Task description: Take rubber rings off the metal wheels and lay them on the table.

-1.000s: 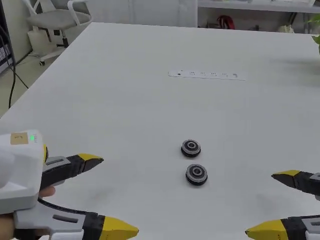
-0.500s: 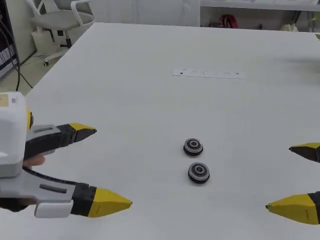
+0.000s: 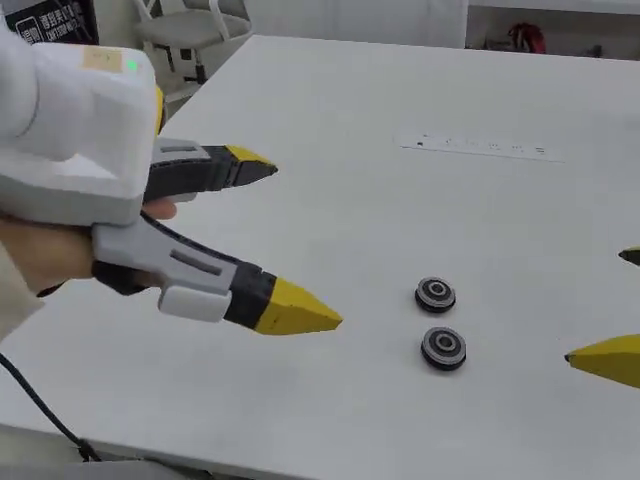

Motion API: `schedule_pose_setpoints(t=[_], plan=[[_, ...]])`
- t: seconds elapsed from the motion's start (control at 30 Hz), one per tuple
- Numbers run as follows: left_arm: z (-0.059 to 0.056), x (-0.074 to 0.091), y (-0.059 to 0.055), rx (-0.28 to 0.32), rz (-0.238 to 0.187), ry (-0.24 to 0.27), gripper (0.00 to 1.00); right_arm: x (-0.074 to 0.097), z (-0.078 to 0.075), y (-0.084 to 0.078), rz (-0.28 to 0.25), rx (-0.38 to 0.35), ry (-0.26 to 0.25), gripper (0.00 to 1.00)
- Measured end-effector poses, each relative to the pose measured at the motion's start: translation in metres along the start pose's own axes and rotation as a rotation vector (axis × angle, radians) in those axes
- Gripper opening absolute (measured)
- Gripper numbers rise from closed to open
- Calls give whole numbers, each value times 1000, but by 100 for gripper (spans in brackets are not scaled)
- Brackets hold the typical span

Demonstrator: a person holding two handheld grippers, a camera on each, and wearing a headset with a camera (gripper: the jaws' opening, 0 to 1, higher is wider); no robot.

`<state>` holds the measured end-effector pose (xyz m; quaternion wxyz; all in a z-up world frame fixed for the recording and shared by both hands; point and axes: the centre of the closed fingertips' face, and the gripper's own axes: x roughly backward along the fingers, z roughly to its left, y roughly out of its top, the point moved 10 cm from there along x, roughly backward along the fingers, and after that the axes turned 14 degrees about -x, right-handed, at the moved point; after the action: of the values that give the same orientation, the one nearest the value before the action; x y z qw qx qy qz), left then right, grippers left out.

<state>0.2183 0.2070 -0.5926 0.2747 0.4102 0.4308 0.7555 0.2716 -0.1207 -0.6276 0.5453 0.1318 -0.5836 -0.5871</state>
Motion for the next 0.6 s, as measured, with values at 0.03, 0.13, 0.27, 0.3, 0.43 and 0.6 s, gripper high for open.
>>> schedule_pose_setpoints(t=[0.03, 0.13, 0.27, 0.3, 0.43, 0.6], plan=[[1, -2, 3, -4, -3, -2, 100, -2, 0, 4, -3, 5, 7, 94], [5, -11, 14, -29, -22, -12, 100, -10, 3, 21, -4, 34, 23, 93], [10, -21, 24, -39, -52, -16, 100, -15, 3, 35, 5, 63, 34, 92], [18, -24, 23, -36, -63, -20, 100, -15, 3, 38, 4, 76, 30, 92], [25, -27, 26, -47, -70, -34, 100, -13, 1, 49, -21, 80, 26, 92], [37, -33, 35, -52, -97, -63, 100, -15, -2, 56, -52, 84, 11, 90]])
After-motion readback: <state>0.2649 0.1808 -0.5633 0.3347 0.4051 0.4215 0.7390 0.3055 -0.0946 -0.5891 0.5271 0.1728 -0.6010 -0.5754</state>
